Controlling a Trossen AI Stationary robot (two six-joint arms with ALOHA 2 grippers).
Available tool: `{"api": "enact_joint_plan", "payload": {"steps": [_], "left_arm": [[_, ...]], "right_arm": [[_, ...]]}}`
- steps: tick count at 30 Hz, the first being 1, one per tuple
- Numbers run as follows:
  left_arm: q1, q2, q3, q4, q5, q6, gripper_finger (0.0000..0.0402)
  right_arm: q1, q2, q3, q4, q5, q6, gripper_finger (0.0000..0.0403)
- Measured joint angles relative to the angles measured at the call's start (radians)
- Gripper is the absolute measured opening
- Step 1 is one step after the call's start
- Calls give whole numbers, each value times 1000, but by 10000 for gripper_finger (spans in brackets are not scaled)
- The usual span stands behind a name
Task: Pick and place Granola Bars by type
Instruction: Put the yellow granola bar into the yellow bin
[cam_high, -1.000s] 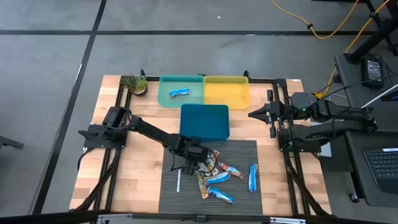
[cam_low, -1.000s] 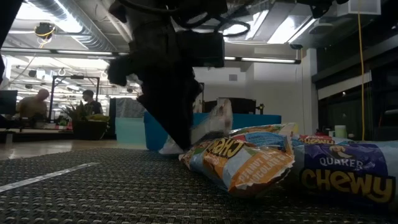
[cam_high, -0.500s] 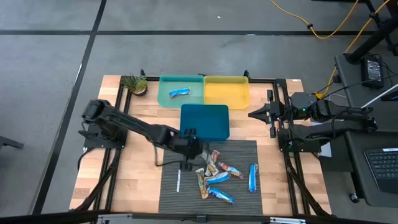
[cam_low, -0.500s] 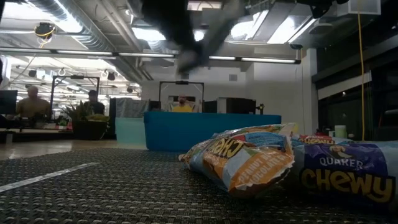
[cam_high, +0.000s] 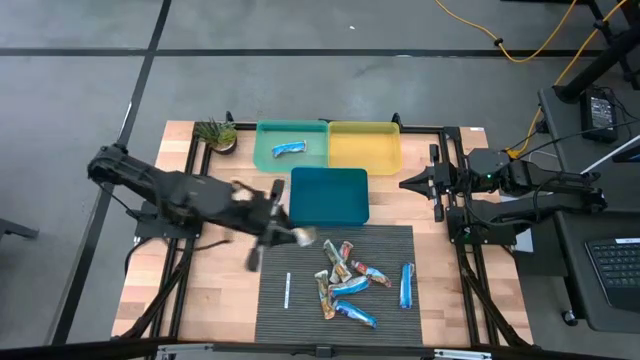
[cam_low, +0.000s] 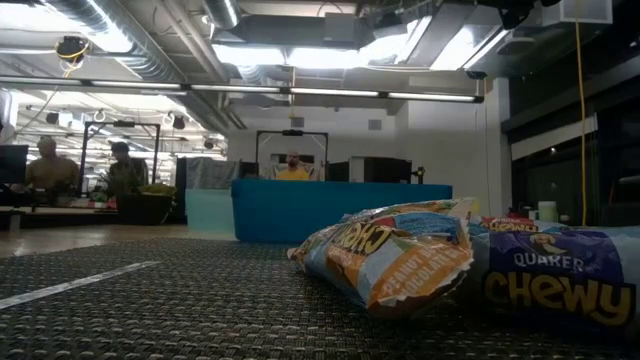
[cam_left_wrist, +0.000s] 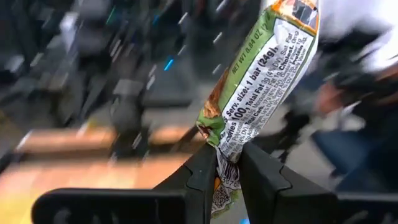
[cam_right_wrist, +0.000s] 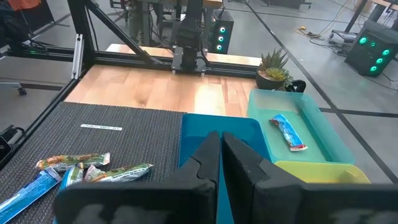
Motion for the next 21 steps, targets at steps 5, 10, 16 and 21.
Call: {"api": "enact_joint_plan", "payload": {"steps": [5, 10, 16, 21], "left_arm": [[-76, -58, 1, 54, 3, 68, 56], [-110, -71, 1, 57, -63, 99, 56], [-109, -71, 1, 57, -87, 98, 56], [-109, -71, 1, 57, -132, 106, 56]], "right_arm": [[0, 0, 0, 2, 0, 0, 21], [0, 0, 0, 34, 0, 0, 21], [0, 2, 0, 84, 0, 57, 23], [0, 35, 0, 138, -41, 108, 71]]}}
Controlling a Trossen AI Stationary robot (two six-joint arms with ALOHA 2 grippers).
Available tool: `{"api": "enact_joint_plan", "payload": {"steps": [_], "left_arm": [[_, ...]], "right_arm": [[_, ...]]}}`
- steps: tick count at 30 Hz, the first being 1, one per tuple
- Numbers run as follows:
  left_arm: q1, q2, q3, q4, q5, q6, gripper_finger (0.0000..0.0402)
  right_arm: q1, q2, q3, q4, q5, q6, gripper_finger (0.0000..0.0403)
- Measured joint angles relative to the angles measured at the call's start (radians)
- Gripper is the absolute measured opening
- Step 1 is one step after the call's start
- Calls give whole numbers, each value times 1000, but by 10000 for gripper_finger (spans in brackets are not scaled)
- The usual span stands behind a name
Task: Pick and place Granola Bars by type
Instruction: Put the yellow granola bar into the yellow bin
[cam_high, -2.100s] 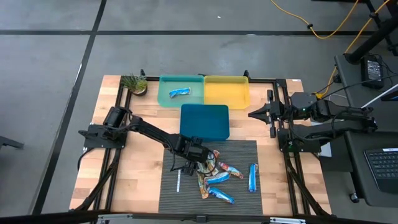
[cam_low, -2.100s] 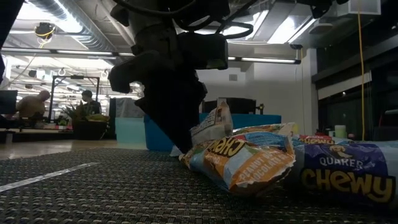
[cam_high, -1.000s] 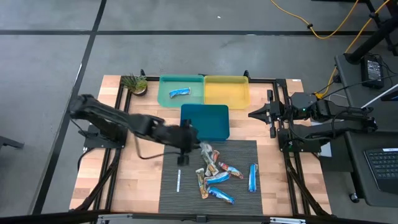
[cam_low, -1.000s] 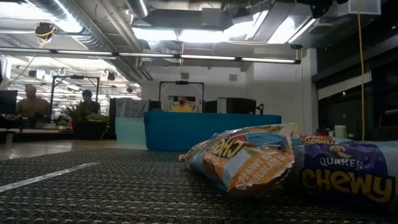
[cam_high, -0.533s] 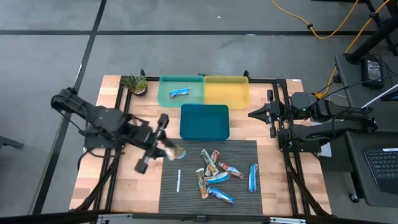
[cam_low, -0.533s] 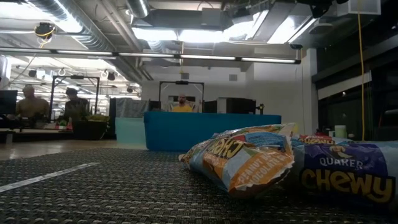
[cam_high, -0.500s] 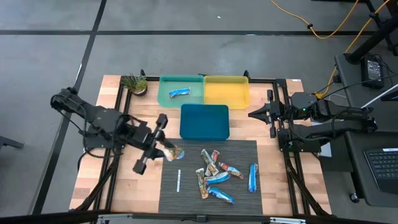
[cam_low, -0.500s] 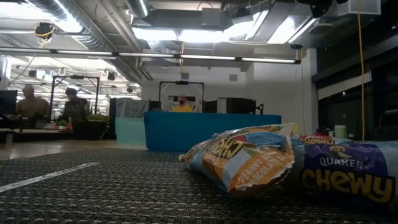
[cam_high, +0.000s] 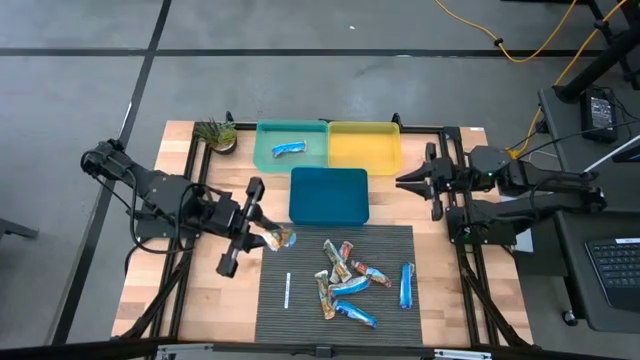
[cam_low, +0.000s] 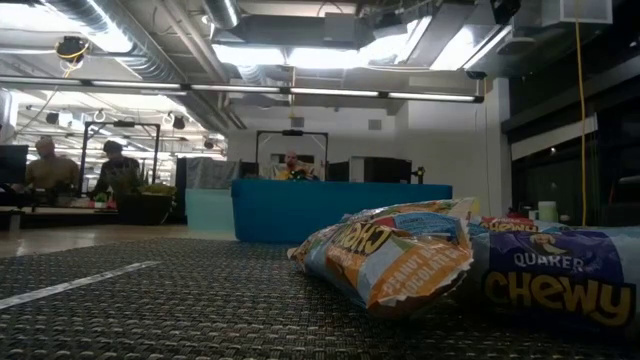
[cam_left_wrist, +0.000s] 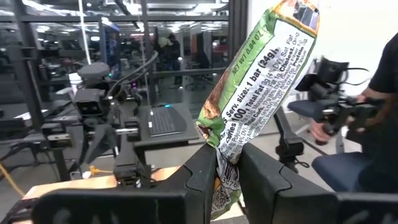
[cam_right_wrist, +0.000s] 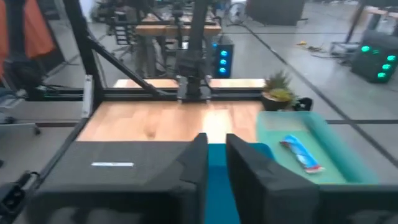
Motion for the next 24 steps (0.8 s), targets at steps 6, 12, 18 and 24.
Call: {"api": "enact_joint_plan", "payload": {"steps": [6, 12, 18, 24], "left_arm": [[1, 0, 0, -43, -80, -12, 56], [45, 7, 0, -110, -154, -77, 56], [101, 35, 0, -116, -154, -81, 56], [155, 68, -1, -121, -154, -80, 56]], "right_arm": [[0, 75, 0, 109, -88, 70, 180], [0, 206, 75, 182, -172, 98, 262], [0, 357, 263, 161, -217, 38, 288], [0, 467, 421, 144, -235, -14, 287]]}}
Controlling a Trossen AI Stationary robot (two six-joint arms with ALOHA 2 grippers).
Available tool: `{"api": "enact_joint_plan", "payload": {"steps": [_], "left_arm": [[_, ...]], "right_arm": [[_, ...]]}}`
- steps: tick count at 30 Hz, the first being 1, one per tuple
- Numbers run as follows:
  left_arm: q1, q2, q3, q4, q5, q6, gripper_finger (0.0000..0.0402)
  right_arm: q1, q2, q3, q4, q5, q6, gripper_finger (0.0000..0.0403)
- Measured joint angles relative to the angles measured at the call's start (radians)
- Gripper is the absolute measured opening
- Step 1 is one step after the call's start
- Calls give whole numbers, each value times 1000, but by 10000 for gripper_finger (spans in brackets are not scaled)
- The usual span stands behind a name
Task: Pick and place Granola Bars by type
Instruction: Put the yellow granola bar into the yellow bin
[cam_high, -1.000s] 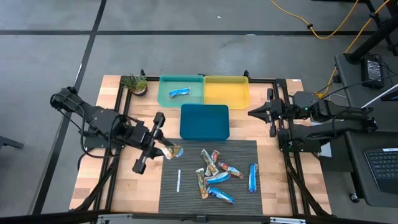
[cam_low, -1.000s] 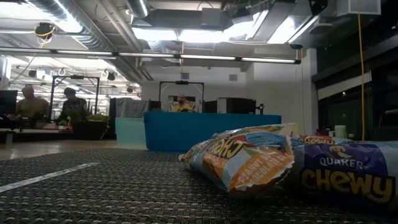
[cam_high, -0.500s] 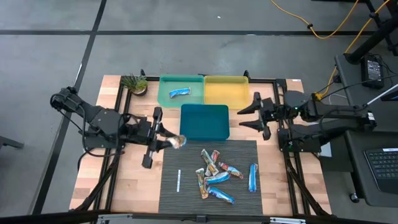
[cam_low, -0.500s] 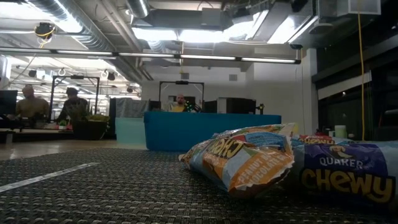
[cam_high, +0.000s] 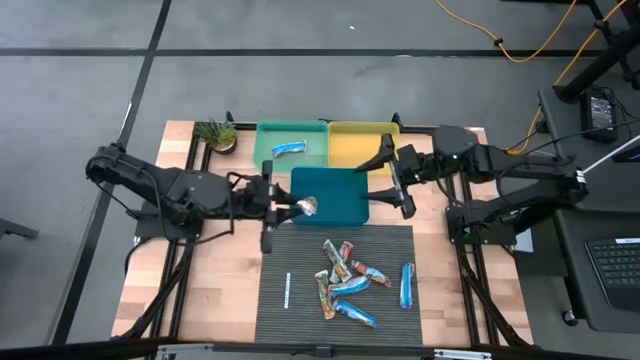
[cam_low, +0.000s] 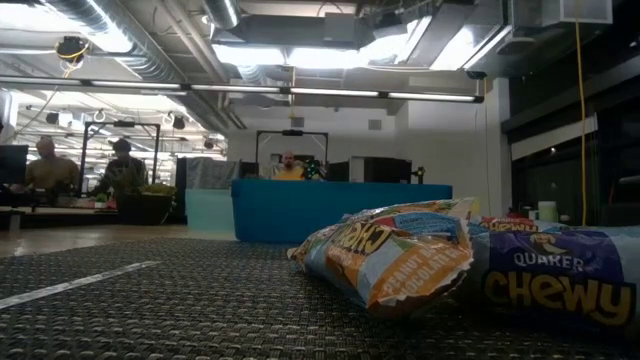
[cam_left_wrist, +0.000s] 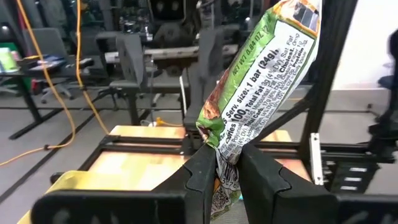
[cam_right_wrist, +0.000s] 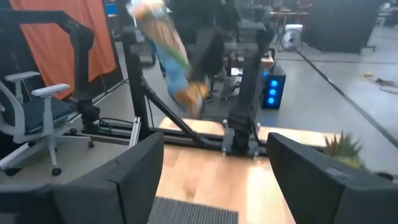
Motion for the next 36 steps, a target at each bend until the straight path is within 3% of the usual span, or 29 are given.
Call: {"api": "enact_joint_plan", "payload": {"steps": [7, 36], "left_arm": [[46, 36, 0, -8, 14, -25, 56], [69, 72, 0, -1, 37, -47, 56]], "right_arm": [[11, 111, 112, -45, -84, -15, 288], [67, 314, 303, -29, -84, -101, 288]]}}
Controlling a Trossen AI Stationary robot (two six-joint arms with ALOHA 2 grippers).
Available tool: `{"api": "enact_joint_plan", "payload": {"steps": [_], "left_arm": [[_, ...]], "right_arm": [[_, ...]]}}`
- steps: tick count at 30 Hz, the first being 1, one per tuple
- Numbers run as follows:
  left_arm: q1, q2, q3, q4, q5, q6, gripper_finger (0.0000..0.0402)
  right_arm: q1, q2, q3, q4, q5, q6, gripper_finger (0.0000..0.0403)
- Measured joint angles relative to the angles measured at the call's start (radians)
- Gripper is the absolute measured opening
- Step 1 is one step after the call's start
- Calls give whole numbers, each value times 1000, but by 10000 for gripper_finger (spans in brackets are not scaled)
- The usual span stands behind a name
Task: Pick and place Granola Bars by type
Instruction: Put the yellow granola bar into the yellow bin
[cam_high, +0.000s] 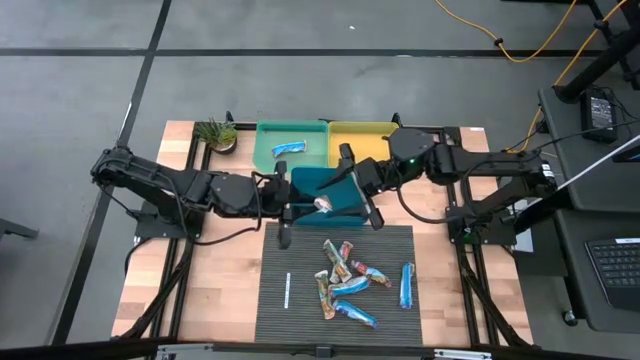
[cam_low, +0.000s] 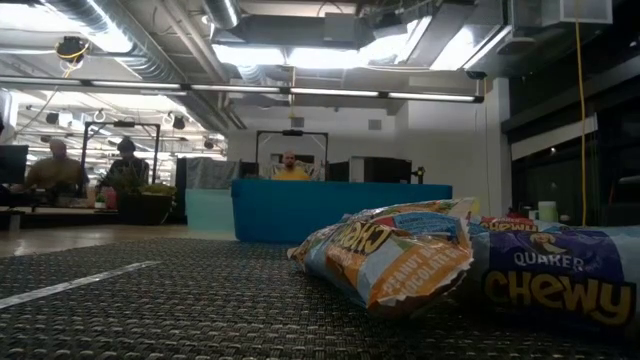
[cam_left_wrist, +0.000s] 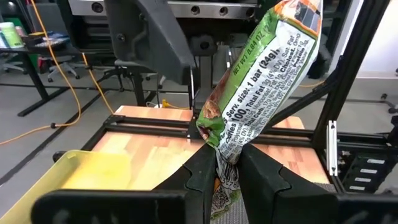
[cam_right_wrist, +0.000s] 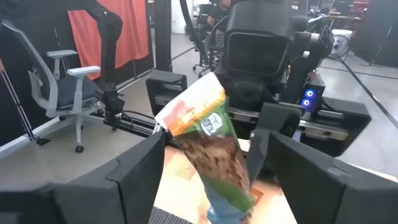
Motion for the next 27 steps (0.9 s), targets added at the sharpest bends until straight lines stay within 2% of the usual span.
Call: {"api": "enact_joint_plan", "payload": {"steps": [4, 8, 22, 27], "left_arm": [[6, 0, 0, 2, 0, 0, 56], [17, 1, 0, 2, 22, -5, 56], [35, 3, 0, 3, 32, -7, 56], [30, 1, 0, 2, 30, -32, 67]], "right_arm": [[0, 3, 0, 2, 0, 0, 283], [0, 3, 0, 2, 0, 2, 257], [0, 3, 0, 1, 2, 0, 63], [-1, 3, 0, 1, 2, 0, 27]]}}
